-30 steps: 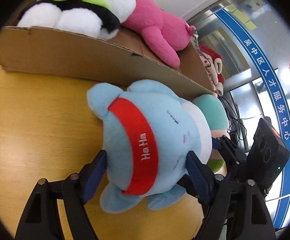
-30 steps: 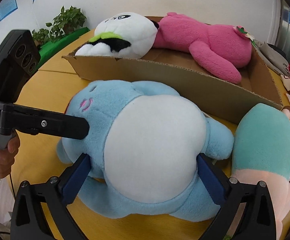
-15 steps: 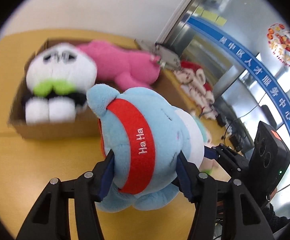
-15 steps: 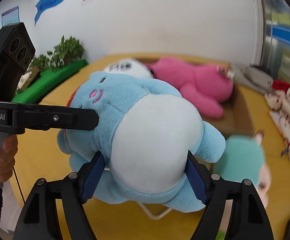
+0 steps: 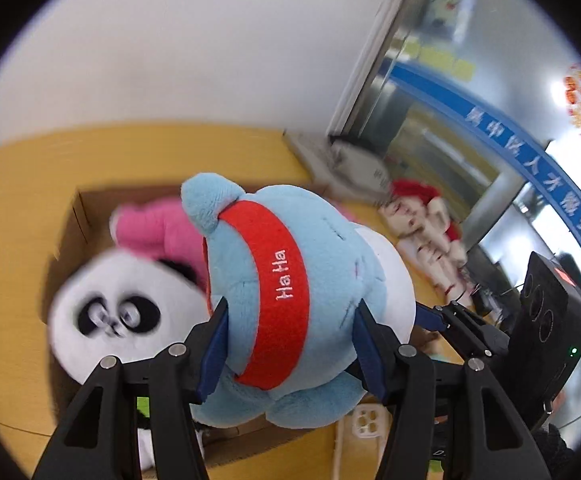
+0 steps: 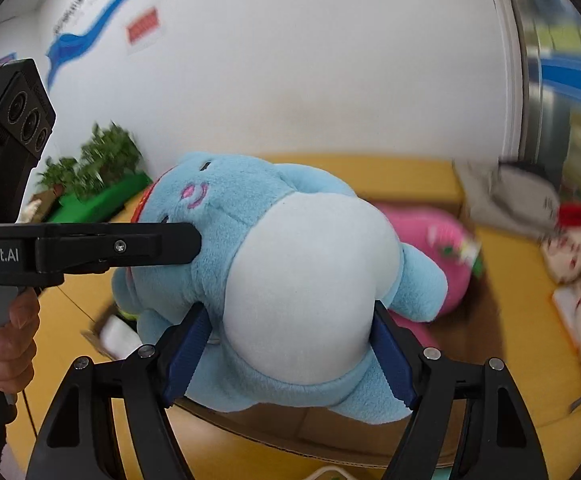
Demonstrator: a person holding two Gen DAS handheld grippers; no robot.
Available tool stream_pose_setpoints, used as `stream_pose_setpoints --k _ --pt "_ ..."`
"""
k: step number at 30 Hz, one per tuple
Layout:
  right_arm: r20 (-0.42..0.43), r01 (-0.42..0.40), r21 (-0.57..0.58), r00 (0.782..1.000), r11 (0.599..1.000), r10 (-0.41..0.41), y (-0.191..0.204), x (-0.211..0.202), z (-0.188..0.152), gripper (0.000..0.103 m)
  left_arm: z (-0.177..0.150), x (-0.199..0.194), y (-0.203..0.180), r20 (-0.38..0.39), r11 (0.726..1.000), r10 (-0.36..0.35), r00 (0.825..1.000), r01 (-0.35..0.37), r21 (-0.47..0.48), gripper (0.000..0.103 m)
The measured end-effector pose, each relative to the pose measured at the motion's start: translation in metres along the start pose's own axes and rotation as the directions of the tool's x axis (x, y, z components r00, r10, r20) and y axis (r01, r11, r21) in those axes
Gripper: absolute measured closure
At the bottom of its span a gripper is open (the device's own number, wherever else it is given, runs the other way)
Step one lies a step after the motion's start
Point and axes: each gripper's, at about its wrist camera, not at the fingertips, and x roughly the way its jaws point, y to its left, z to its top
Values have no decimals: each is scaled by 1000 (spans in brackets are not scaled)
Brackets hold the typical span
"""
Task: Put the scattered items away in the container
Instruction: 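Lift the light-blue plush and lower it into the box beside the panda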
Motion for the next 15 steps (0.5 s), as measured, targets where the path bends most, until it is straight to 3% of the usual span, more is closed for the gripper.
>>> stream_pose_setpoints --k 2,3,5,8,12,15 --pt "-100 6 38 995 999 -2 -5 34 -23 24 -24 45 22 -115 998 2 993 -9 -55 47" --pt "-127 16 43 992 999 -10 -4 45 -34 24 -35 56 25 -135 998 30 990 -37 -44 46" --pt "-98 6 27 995 1000 -4 5 44 -39 24 -51 52 27 -107 996 67 992 -73 -46 45" --pt "-89 -39 68 995 997 46 8 40 -30 23 -58 32 34 -86 990 39 996 -51 -134 47" --pt "-108 -90 76 989 993 98 14 47 -34 22 -58 20 19 -82 982 174 981 -179 -53 48" --pt "-148 -48 -20 988 999 45 22 58 -39 8 -55 20 20 -94 981 185 978 -190 -39 46"
